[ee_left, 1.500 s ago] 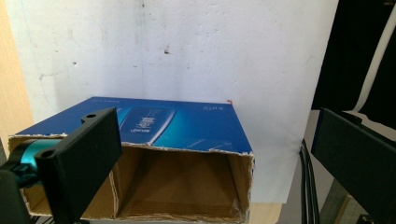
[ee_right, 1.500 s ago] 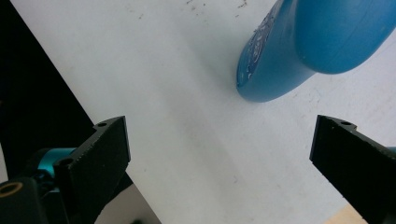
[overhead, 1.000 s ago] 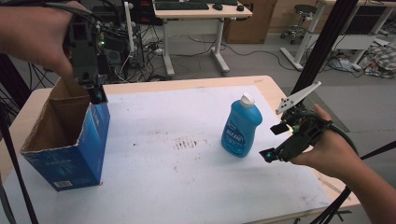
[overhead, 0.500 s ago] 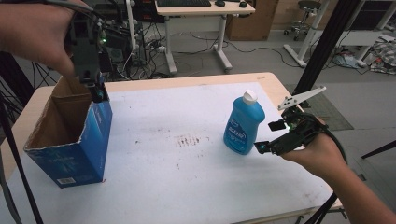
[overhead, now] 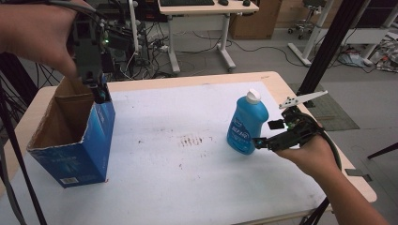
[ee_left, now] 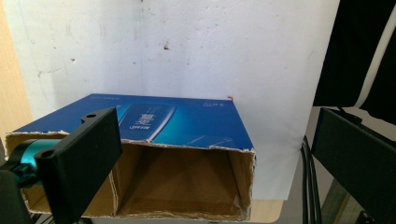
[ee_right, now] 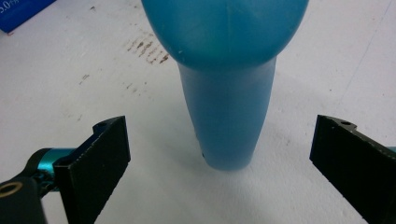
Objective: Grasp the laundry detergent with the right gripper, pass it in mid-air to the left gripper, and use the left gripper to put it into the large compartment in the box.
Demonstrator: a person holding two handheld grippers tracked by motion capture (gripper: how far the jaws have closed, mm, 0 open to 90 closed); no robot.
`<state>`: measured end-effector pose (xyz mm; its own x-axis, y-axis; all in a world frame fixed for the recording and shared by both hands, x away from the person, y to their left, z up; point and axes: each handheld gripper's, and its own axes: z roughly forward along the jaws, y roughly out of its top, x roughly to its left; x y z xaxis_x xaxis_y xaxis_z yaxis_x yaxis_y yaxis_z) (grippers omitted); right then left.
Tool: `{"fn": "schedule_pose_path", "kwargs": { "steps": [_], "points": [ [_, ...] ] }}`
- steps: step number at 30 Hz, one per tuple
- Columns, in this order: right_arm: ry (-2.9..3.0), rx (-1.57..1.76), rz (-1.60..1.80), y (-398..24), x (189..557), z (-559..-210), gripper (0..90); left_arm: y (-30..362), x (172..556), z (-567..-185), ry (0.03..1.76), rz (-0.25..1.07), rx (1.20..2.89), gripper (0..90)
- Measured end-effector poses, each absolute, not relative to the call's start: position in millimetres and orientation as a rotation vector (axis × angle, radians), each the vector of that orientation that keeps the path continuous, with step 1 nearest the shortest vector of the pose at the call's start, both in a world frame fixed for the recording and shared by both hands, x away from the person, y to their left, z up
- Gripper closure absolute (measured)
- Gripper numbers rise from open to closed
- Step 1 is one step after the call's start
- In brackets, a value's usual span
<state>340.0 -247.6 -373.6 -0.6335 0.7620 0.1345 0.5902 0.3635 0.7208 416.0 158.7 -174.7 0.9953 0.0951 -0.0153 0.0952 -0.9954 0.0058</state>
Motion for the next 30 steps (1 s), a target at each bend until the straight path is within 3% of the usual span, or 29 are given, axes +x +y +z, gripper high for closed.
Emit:
{"fn": "schedule_pose_path", "kwargs": {
  "steps": [30],
  "points": [
    [2.177, 1.230, 1.381, -232, 351, -404, 3.8, 163, 412, -176, 0.148, -0.018, 3.138, 1.7]
  ]
}}
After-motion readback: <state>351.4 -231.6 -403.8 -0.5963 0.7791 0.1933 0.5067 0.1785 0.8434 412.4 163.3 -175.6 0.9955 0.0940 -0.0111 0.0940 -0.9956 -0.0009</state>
